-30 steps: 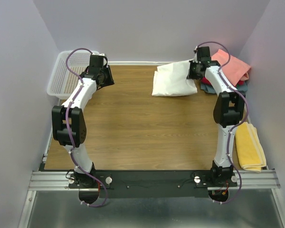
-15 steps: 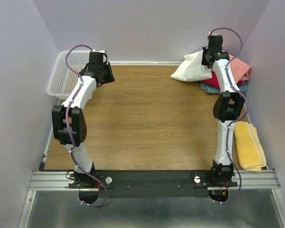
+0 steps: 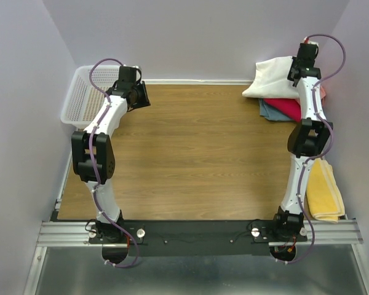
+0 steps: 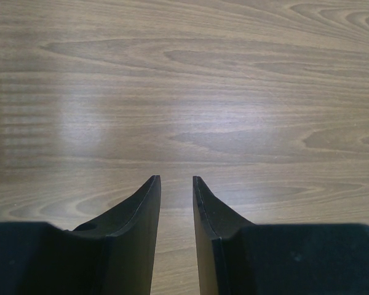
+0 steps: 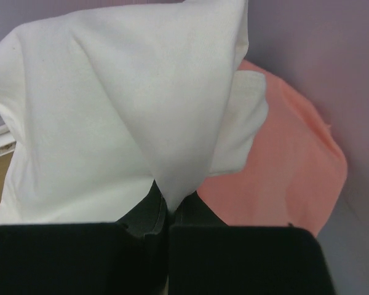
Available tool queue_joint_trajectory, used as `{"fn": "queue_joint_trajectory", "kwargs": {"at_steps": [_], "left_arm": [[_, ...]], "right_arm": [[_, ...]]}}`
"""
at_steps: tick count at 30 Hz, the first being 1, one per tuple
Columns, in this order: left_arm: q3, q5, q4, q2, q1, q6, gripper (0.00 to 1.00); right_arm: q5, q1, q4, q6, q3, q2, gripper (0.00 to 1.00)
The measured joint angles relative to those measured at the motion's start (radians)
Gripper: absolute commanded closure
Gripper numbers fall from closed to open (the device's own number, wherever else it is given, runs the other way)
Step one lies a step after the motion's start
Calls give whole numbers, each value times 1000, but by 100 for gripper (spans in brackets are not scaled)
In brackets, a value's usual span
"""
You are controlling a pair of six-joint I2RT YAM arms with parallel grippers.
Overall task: Fold and stack the t-shirts
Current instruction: Neatly place the folded tshirt to the corner
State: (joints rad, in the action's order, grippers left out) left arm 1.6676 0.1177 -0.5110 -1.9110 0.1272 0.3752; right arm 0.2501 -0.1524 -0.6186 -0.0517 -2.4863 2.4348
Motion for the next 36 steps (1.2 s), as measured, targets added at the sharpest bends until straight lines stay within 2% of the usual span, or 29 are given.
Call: {"fn": "queue_joint_trajectory", "kwargs": {"at_steps": [18,20,21,22,24,25,28,36], "left_arm": [[10,0,-3,-12,19,14,64],[10,0,-3,-12,19,14,65],[10,0,-3,-12,19,14,65],[11,0,-4,-12,20,14,64],[20,0,-8,-16,23,14,64],[27,0,-7,-19,26,14,65],[32,0,-7,-21,32,14,65],[31,-1,-7,-21,41,14,65]], "right_arm": [[222,-70,124,-18,6,-40,99],[222,-89,139,-18,25,-40,91],[222,-95,146,-18,38,-40,79],[221,-100,153,-20,55,-40,55],[213,-105,157,-32,91,-40,40],[211,-106,159,-29,109,-40,26],[206,-109,154,-34,143,-40,21],[209,-108,151,-86,184,-82,21]]}}
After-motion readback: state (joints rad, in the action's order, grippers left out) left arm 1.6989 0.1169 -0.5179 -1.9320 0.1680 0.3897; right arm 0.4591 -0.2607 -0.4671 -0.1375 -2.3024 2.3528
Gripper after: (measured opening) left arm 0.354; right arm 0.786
